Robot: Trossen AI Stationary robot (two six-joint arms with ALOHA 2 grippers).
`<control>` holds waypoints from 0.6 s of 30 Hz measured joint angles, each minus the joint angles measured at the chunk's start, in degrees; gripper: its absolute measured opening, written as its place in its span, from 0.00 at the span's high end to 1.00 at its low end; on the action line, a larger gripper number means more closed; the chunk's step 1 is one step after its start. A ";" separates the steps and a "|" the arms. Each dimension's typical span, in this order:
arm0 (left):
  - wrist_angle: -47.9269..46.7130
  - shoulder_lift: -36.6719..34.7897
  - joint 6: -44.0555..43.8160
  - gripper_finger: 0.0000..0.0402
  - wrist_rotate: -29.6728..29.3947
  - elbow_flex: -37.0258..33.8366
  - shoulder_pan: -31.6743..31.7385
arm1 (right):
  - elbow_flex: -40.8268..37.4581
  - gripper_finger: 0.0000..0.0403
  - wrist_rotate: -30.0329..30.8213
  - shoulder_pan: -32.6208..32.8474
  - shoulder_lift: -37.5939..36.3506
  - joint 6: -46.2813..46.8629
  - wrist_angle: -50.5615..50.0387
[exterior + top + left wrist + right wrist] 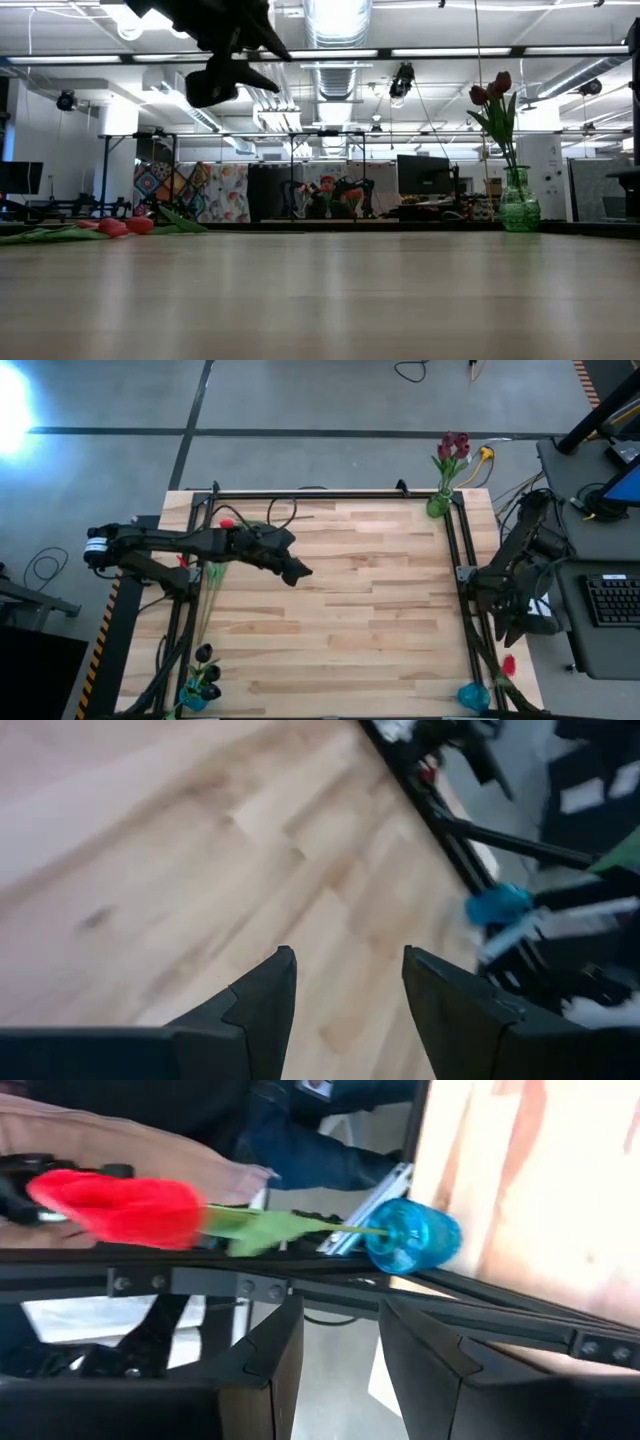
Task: Sort flowers into vase by color
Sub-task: Put the red tulip into the right blue vase
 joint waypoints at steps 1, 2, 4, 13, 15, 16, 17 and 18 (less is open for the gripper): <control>-1.17 -0.55 -0.14 0.57 -0.96 0.00 0.40 | 0.52 0.69 0.30 0.00 0.20 0.00 -0.98; -2.63 -1.13 -0.31 0.57 -1.82 0.00 0.85 | 1.09 0.69 0.53 0.00 0.19 -0.02 -2.24; -6.28 -1.92 -0.80 0.57 -3.90 0.00 1.59 | 2.26 0.69 1.18 0.01 0.25 -0.49 -4.39; -35.70 -1.07 -18.05 0.57 -12.03 0.00 4.38 | 5.57 0.69 11.11 0.00 0.17 -3.05 -10.97; -39.79 -0.65 -20.79 0.57 -13.51 0.00 5.30 | 5.90 0.69 11.33 0.01 0.14 -3.06 -12.21; -40.76 -0.47 -21.09 0.56 -13.86 0.00 5.92 | 6.05 0.69 11.35 0.01 0.14 -3.05 -12.85; -41.34 -0.27 -21.24 0.55 -13.91 0.00 6.70 | 6.24 0.69 11.39 0.00 0.14 -3.04 -13.65; -41.92 -0.05 -21.53 0.55 -13.90 0.00 7.60 | 6.48 0.69 11.40 0.01 0.17 -2.89 -14.35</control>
